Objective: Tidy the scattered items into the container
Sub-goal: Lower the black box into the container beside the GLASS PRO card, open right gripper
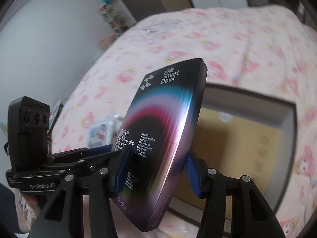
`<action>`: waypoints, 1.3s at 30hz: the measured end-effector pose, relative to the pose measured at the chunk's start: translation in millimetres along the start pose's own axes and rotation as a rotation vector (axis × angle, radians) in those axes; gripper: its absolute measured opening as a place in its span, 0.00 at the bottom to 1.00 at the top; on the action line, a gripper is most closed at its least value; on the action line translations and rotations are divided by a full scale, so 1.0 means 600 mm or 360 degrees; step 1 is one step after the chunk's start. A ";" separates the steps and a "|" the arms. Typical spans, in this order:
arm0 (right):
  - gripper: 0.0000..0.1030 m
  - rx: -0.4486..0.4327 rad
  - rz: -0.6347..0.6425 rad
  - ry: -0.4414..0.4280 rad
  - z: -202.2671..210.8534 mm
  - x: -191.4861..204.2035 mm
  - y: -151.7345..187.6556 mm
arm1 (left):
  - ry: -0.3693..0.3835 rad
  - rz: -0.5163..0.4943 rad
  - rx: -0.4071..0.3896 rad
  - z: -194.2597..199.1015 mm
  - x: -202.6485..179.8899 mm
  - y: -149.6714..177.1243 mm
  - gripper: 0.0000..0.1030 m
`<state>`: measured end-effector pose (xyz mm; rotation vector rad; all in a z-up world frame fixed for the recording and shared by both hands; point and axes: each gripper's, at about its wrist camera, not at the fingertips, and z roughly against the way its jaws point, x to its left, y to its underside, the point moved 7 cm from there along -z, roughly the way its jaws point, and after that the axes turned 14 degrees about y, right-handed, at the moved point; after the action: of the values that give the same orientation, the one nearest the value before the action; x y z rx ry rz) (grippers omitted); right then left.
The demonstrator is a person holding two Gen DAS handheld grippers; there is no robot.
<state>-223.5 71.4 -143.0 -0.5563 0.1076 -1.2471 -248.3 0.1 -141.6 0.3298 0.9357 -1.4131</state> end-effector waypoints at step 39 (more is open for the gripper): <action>0.39 -0.0019 -0.0133 0.0458 -0.006 -0.202 0.027 | -0.0472 -0.0156 0.0428 -0.170 0.008 0.058 0.39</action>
<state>-251.1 184.7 -179.7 -0.3920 0.3364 -1.4038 -252.6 74.7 -219.7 0.2671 0.5263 -1.6303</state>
